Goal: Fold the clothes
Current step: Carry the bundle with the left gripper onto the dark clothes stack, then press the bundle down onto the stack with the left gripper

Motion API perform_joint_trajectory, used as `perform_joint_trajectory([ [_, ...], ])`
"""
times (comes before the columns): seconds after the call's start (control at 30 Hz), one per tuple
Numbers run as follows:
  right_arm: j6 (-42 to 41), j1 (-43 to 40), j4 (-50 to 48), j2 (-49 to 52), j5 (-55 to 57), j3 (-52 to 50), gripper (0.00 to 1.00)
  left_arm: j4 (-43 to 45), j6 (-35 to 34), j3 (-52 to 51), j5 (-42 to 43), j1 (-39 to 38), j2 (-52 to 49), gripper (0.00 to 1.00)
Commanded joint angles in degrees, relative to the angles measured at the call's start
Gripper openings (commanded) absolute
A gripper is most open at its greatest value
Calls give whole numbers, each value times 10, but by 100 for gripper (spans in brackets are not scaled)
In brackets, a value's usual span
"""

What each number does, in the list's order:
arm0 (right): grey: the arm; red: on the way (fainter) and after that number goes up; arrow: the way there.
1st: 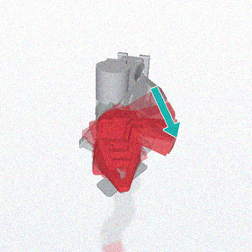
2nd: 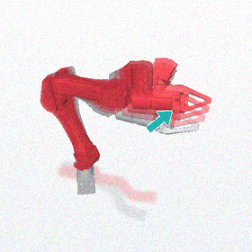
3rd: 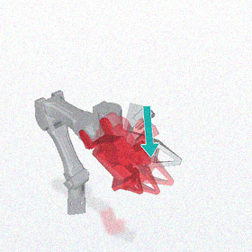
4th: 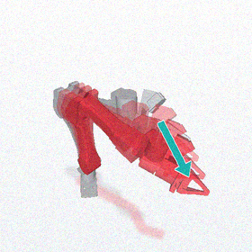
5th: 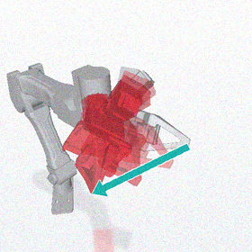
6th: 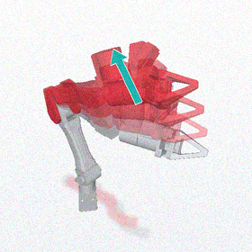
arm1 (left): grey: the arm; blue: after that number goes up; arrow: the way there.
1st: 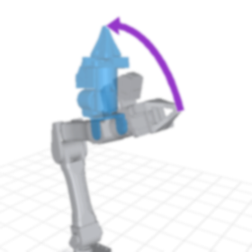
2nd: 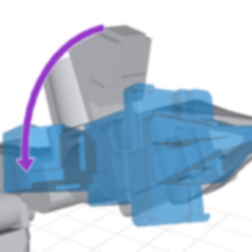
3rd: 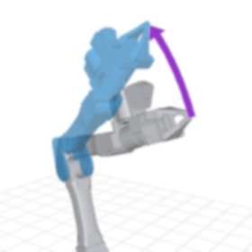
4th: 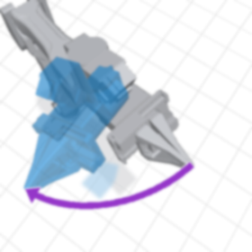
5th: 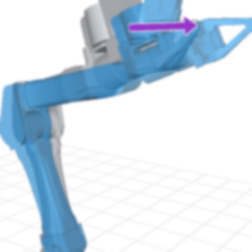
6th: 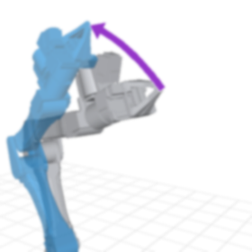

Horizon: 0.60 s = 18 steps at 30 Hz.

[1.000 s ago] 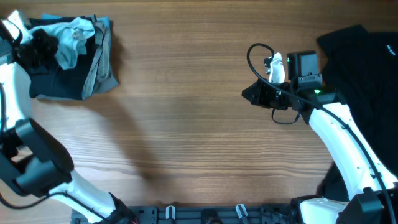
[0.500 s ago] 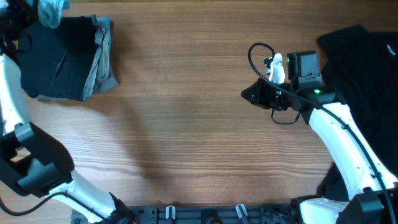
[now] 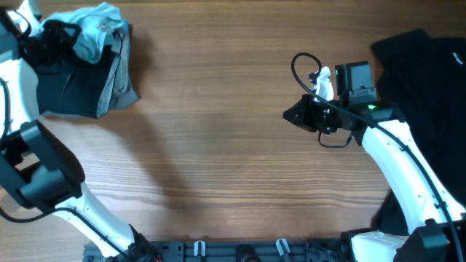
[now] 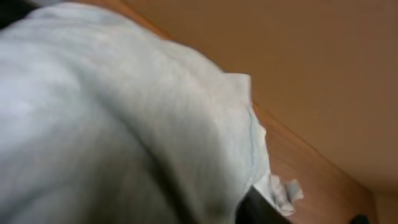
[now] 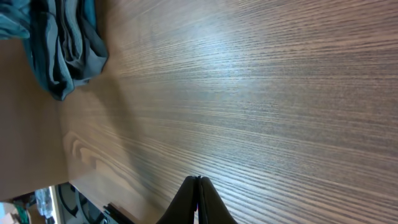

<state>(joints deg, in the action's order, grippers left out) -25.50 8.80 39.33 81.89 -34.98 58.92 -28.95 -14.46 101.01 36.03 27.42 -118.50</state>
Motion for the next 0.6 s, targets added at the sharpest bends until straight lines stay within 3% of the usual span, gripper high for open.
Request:
perform_joint_trajectory([
  [0.0,-2,0,0,-6,-12,10,4,-72,7,7,-40,19,40,53],
  [0.17,-2,0,5,-6,-12,10,4,-161,8,8,-40,35,99,71],
  [0.3,-2,0,6,-6,-11,10,4,-202,51,8,-48,40,161,88],
  [0.37,-2,0,6,-6,-11,10,4,-210,54,8,-69,40,187,90],
  [0.47,-2,0,6,-6,-11,10,4,-207,56,7,-87,38,205,86],
  [0.5,-2,0,6,-6,-11,10,4,-205,58,7,-88,37,205,79],
  [0.57,-2,0,5,-6,-11,10,5,-199,92,3,-100,29,193,54],
])
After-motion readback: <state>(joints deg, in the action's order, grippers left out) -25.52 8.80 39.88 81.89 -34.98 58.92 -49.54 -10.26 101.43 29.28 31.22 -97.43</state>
